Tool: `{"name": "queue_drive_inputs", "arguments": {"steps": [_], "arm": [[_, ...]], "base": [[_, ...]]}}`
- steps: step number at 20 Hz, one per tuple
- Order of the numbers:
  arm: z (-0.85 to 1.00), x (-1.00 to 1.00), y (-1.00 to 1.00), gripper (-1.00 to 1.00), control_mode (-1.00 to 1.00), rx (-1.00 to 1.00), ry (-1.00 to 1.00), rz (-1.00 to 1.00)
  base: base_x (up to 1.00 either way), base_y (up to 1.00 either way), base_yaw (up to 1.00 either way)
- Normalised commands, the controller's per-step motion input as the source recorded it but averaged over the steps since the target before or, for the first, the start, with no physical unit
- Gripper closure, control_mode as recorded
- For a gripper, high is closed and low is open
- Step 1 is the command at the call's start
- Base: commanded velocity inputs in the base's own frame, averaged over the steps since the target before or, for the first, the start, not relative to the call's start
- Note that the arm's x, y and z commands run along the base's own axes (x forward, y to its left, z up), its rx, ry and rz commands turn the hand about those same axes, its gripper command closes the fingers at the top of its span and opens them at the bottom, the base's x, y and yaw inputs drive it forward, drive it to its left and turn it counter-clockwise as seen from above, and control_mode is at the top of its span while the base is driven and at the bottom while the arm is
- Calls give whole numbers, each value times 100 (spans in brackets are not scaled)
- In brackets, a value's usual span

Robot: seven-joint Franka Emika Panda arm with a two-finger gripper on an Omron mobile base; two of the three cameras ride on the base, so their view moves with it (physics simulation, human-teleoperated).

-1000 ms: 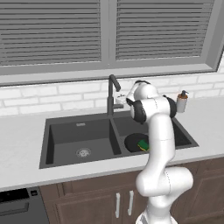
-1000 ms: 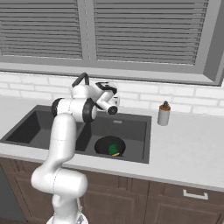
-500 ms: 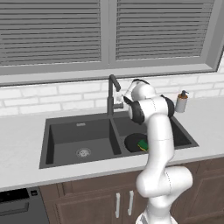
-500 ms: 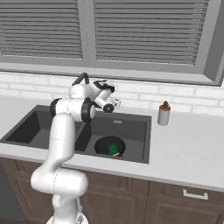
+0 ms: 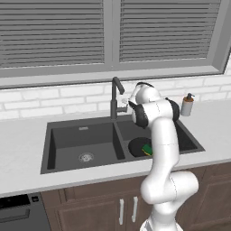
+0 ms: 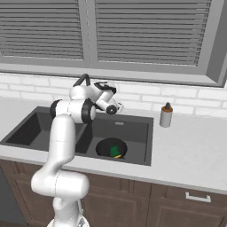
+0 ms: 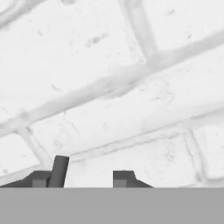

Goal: Pick the pan and sponge and place them into the sink. Then turn on the water.

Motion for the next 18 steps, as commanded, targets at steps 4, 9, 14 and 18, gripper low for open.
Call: {"name": "queue_drive_inputs", "arguments": {"steps": [4,9,14,18], "arm": [[-10,-34,-71,100,-100,15,0,0],[10,-59,-61,100,-100,19,0,0],[96,-96,-48,100,-100,22,-1,0],[98,-96,-56,100,-100,21,0,0]], "base": [[0,0,0],[0,0,0],[0,0,0],[0,0,0]]}}
